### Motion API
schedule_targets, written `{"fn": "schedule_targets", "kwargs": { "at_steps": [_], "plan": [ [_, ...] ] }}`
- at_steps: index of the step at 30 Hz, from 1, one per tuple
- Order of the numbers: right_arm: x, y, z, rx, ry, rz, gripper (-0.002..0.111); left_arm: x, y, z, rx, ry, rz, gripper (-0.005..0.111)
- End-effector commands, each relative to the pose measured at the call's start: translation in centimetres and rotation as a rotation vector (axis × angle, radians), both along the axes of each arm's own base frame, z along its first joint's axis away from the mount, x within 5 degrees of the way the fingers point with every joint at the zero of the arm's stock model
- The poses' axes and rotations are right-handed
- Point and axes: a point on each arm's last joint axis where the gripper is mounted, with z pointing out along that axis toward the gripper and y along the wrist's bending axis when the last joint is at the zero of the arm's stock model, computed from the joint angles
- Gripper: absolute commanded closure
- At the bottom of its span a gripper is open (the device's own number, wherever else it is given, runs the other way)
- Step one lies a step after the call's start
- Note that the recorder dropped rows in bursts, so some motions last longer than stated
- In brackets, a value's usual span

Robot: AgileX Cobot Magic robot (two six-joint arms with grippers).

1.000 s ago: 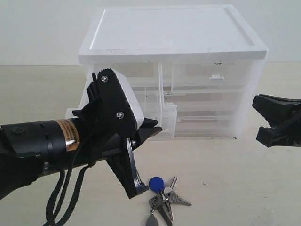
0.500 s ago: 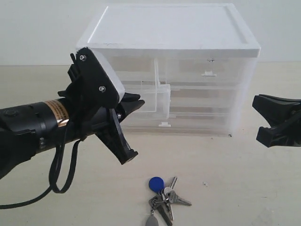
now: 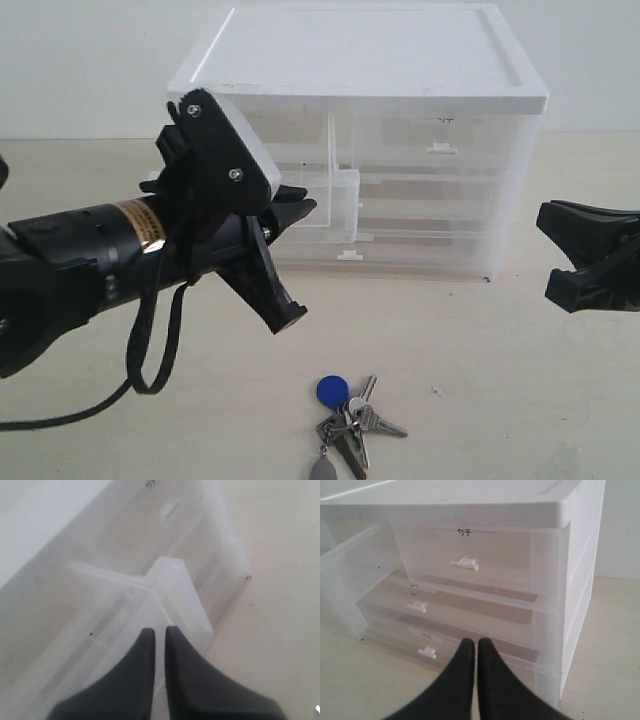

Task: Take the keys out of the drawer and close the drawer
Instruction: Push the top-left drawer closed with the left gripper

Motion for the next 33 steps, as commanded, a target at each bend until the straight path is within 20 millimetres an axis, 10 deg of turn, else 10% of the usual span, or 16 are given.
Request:
{"fn": "schedule_targets", "kwargs": {
  "at_steps": [1,20,33],
  "plan": [
    [0.1,0.0,0.1,0.000,-0.004,0.006,0.108,-2.7,0.6,1.6,-0.140,-0.060,0.065,0.102],
    [0.1,0.0,-0.1,-0.007,0.008,0.001,0.108,-3.0,2.3,-4.9,-0.338,-0.035,0.397,0.102],
    [0.1,-0.1,-0.2,-0.018,0.022,-0.003,0.108,1.5,1.5,-2.5,-0.333,-0.128,0.447,0.102]
  ]
}}
